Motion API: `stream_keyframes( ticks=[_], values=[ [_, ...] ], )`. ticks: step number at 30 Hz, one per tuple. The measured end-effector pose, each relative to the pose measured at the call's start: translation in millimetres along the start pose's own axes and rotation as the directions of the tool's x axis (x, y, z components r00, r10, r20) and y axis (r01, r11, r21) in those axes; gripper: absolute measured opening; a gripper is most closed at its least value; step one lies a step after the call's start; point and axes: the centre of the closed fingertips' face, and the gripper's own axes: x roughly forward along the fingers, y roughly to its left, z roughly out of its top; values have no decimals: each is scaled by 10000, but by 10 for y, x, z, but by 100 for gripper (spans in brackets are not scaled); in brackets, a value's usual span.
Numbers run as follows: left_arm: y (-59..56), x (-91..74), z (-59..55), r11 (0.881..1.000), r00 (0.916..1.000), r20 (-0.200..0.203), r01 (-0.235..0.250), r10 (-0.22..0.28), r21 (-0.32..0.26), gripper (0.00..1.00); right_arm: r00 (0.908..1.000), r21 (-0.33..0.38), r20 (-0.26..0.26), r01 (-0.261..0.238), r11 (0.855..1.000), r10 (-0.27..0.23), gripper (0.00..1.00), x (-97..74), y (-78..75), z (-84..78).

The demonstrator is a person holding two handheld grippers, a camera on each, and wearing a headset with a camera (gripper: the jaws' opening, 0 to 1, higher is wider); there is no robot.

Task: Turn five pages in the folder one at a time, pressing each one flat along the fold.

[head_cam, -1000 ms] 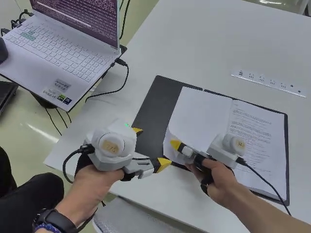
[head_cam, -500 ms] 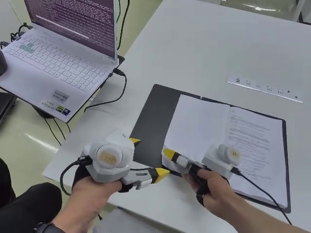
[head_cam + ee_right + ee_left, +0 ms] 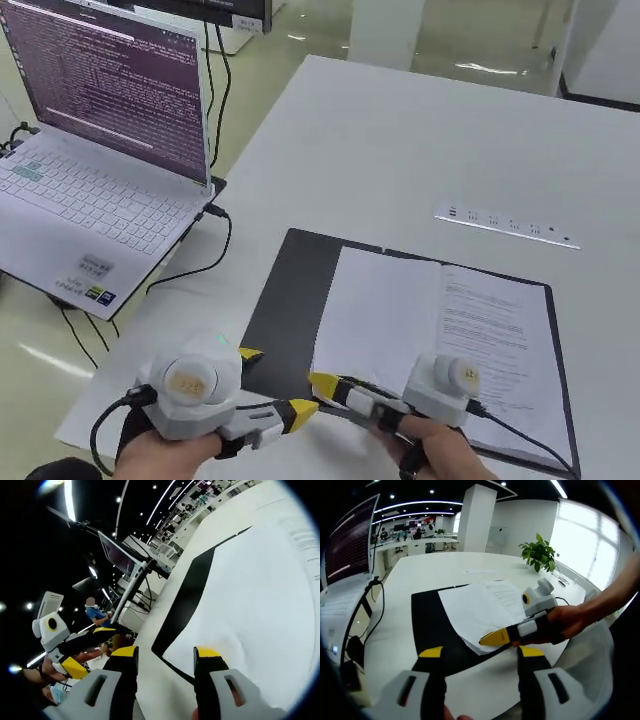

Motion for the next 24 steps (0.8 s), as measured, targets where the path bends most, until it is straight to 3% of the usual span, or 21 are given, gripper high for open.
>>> stream_keyframes(
  ticks=[5,12,15,24],
  values=[
    [-4,76,36,9999,9999,-49,110,-109,112,52,9996,-237,293,31,9997,-24,44,-169,15,94],
    [-2,241,98,9978,9992,-260,303,-288,592,44,9970,-749,670,436,9962,-386,48,-456,-83,212],
    [-27,334,106,9937,9980,-466,476,-430,1010,38,9934,-808,969,697,9943,-617,48,-598,-147,286],
    [-31,603,107,9910,9951,-692,778,-706,1086,28,9812,-866,1576,1265,9882,-1118,48,-953,-272,449]
  ],
)
